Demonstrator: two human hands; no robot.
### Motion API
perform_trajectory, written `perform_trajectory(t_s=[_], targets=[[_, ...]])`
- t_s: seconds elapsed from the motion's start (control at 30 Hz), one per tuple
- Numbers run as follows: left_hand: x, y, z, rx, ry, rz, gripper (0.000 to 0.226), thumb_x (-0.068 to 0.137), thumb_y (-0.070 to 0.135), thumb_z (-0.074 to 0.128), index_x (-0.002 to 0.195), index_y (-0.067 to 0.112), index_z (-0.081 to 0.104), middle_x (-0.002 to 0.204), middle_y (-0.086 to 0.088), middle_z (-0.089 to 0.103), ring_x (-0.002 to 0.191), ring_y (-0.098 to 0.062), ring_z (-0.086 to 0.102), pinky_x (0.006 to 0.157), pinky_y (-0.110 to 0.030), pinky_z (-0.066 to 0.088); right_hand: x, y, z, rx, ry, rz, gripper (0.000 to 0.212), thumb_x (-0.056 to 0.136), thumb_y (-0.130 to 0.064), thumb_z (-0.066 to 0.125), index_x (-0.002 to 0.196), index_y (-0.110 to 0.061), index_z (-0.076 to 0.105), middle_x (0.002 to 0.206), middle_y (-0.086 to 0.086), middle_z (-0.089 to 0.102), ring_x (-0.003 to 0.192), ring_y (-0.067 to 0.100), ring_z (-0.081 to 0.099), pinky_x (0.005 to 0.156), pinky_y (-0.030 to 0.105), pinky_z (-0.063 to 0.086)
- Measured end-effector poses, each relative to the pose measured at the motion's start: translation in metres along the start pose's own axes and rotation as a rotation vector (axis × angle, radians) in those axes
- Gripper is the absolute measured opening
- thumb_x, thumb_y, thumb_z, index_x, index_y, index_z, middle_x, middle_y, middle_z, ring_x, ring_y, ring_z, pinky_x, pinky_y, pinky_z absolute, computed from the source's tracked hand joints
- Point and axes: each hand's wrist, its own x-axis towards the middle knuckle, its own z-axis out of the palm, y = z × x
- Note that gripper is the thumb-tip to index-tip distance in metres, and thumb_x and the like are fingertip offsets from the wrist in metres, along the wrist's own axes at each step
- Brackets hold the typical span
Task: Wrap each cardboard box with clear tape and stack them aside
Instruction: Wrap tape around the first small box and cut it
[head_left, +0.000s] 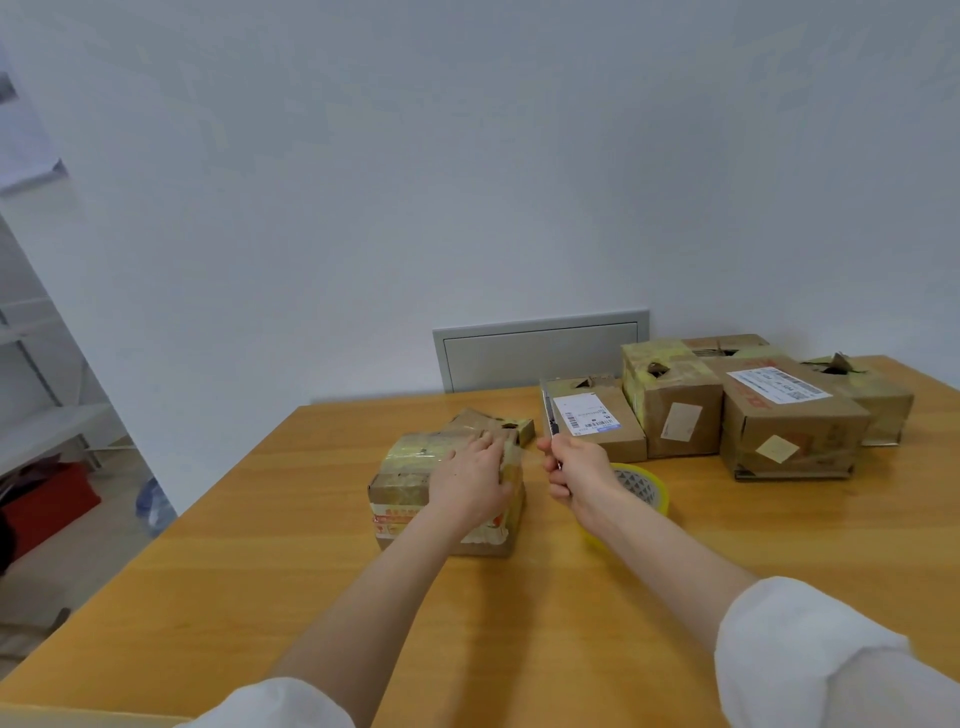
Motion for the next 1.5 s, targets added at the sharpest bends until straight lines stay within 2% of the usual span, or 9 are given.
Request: perform_trajectory(t_s=[0.47,0.7,0.83,0.97,1.07,1.17,1.27,1.37,1.5], targets=[[0.006,-0.004,0.002,-0.009,-0.049,0.027,0.073,0.095,0.046,0.044,0.154,0.019,0.010,0.161,-0.006,0.007,0.148,-0.021,0.005,0.120,-0.041,0.010,-0.009,0.008,-0.009,-0.071,0.008,0.038,0.032,0.103,-0.028,0.042,0.083,-0.010,0.059,0.059,-0.001,0.041,0.045,0.007,0.028,0.035,0.015,0.022],[0.004,0.013,-0.015,-0.563,0.360,-0.012,0.032,0.097,0.019,0.048,0.125,0.015,0.061,0.124,0.001,0.063,0.113,-0.013,0.057,0.094,-0.022,0.044,-0.010,0.007,-0.007,-0.017,-0.064,0.040,0.029,0.103,-0.029,0.042,0.090,-0.009,0.059,0.064,0.001,0.043,0.046,0.007,0.028,0.036,0.016,0.021],[0.005,0.025,-0.021,-0.916,0.261,-0.125,0.028,0.097,0.015,0.049,0.120,0.014,0.065,0.114,-0.003,0.068,0.098,-0.015,0.063,0.090,-0.035,0.054,-0.016,0.002,-0.006,-0.056,-0.076,0.005,0.031,0.103,-0.030,0.042,0.084,-0.011,0.057,0.058,-0.002,0.040,0.048,0.008,0.028,0.037,0.016,0.021],[0.002,0.035,-0.023,-1.108,0.181,-0.147,0.027,0.099,0.012,0.047,0.118,0.008,0.065,0.100,-0.003,0.066,0.090,-0.015,0.064,0.074,-0.021,0.055,-0.020,-0.001,-0.006,-0.078,-0.060,-0.017,0.034,0.102,-0.034,0.044,0.079,-0.013,0.056,0.054,-0.003,0.040,0.046,0.008,0.029,0.037,0.017,0.021],[-0.001,0.039,-0.025,-1.254,0.107,-0.162,0.025,0.100,0.010,0.044,0.097,0.013,0.068,0.086,-0.003,0.067,0.086,-0.018,0.064,0.063,-0.014,0.054,-0.020,-0.001,-0.006,-0.064,-0.071,-0.012,0.034,0.102,-0.034,0.043,0.079,-0.013,0.055,0.055,-0.002,0.041,0.043,0.007,0.029,0.037,0.017,0.022],[-0.002,0.038,-0.026,-1.360,0.007,-0.179,0.028,0.101,0.018,0.043,0.093,0.010,0.069,0.066,-0.001,0.060,0.065,-0.013,0.061,0.075,-0.026,0.057,-0.022,-0.003,-0.006,0.060,-0.155,0.047,0.034,0.102,-0.035,0.043,0.079,-0.012,0.054,0.054,-0.001,0.042,0.040,0.006,0.029,0.035,0.017,0.019],[-0.001,0.037,-0.028,-1.437,-0.024,-0.205,0.025,0.100,0.021,0.049,0.096,0.008,0.070,0.063,-0.002,0.058,0.055,-0.014,0.054,0.064,-0.026,0.052,-0.028,-0.007,-0.003,0.158,-0.256,0.144,0.038,0.100,-0.041,0.044,0.078,-0.012,0.056,0.057,0.001,0.049,0.046,0.010,0.040,0.039,0.019,0.031],[0.000,0.035,-0.036,-1.442,0.096,-0.210,0.017,0.094,0.018,0.059,0.084,0.008,0.068,0.078,-0.009,0.066,0.067,-0.020,0.059,0.069,-0.029,0.053,-0.027,-0.014,-0.004,-0.023,-0.210,0.081,0.041,0.100,-0.043,0.045,0.091,-0.009,0.066,0.077,0.006,0.065,0.066,0.017,0.060,0.060,0.026,0.051],[0.007,0.018,-0.051,-1.143,0.266,-0.200,0.016,0.096,0.021,0.055,0.091,0.008,0.062,0.078,-0.005,0.065,0.069,-0.016,0.064,0.065,-0.025,0.052,-0.010,-0.021,-0.026,-0.521,0.038,-0.222,0.035,0.099,-0.038,0.046,0.101,-0.009,0.065,0.090,0.004,0.068,0.085,0.019,0.062,0.075,0.033,0.048]])
